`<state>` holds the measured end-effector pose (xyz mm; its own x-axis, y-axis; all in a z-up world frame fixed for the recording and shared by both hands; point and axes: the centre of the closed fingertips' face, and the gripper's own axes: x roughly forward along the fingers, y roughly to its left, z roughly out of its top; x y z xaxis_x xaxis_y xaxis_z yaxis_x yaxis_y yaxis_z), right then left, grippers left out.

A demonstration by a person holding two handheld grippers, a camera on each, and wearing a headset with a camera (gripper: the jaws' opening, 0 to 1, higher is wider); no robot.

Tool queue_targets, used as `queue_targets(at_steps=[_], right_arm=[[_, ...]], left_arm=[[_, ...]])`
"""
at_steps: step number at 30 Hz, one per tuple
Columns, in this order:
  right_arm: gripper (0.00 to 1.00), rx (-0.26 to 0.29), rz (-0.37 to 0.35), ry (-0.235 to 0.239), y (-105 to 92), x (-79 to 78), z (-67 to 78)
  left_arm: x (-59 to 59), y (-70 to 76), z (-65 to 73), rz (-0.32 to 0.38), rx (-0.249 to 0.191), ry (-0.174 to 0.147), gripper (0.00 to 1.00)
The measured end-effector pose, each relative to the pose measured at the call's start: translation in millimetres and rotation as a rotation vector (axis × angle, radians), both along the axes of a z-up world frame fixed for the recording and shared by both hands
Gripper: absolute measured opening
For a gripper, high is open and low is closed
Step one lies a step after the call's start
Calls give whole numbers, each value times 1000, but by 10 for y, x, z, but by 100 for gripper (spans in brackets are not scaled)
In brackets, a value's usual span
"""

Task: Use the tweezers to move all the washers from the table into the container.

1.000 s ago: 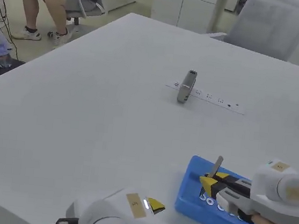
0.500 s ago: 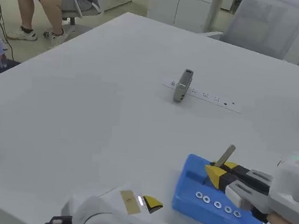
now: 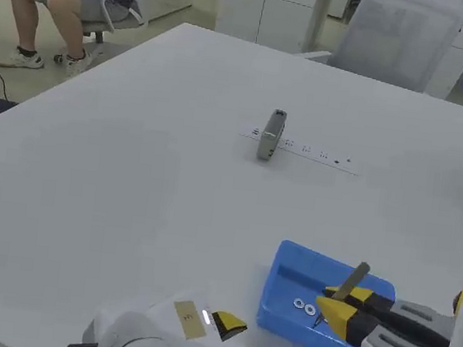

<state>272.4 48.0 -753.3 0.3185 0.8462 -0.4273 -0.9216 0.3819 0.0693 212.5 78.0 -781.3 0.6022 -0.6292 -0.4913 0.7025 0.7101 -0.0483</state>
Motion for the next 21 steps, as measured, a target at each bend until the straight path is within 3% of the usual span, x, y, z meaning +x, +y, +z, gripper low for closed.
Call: queue_targets(at_steps=[7,13,17,21], right_arm=[[3,-56,107,35,-5,-280,-196],[3,-123,266,36,67,-598,-350],[3,-209,389,8,62,-800,-486],[3,-244,451,4,76,-936,-547]], left_arm=[[0,-13,57,-1,-39,-6,42],[-27,-76,133,-26,-75,-24,42],[-60,-137,236,-51,-134,-37,36],[-123,-225,334,-99,-199,-42,27]])
